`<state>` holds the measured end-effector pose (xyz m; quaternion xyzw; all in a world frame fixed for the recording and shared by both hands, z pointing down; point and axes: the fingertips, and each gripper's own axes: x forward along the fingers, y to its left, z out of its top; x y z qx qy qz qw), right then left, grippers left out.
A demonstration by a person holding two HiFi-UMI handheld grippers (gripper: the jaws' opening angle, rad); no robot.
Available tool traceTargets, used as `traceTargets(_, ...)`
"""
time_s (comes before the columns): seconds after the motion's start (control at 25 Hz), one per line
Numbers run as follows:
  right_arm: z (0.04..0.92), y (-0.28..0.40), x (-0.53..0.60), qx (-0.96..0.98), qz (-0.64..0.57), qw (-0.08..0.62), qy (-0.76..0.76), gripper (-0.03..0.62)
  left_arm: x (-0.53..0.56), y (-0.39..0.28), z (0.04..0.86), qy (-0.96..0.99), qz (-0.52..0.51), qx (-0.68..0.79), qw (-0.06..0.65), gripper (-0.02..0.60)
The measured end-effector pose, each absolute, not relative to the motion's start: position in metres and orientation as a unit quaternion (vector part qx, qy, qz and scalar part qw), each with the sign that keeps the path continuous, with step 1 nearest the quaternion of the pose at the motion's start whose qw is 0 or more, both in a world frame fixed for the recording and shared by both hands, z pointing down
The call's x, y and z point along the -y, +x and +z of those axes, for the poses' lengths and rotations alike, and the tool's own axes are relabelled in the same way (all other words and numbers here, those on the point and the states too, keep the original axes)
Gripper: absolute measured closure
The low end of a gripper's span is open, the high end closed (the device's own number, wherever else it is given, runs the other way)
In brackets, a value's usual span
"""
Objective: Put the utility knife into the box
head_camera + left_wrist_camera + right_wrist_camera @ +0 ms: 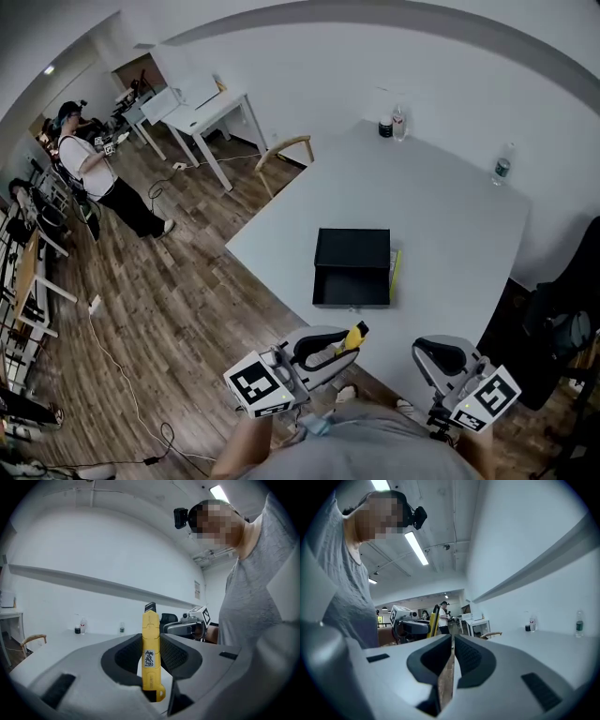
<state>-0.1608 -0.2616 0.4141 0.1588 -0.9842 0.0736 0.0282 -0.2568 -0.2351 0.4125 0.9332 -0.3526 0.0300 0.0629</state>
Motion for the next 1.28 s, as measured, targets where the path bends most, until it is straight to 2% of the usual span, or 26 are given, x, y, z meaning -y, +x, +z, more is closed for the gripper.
traceTargets(1.28, 0.409, -0.165, 0.263, 0.969, 0.056, 0.028, 0.239, 0.560, 0.291, -0.301, 0.463, 0.941, 0.076, 0.319, 0.077, 0.457)
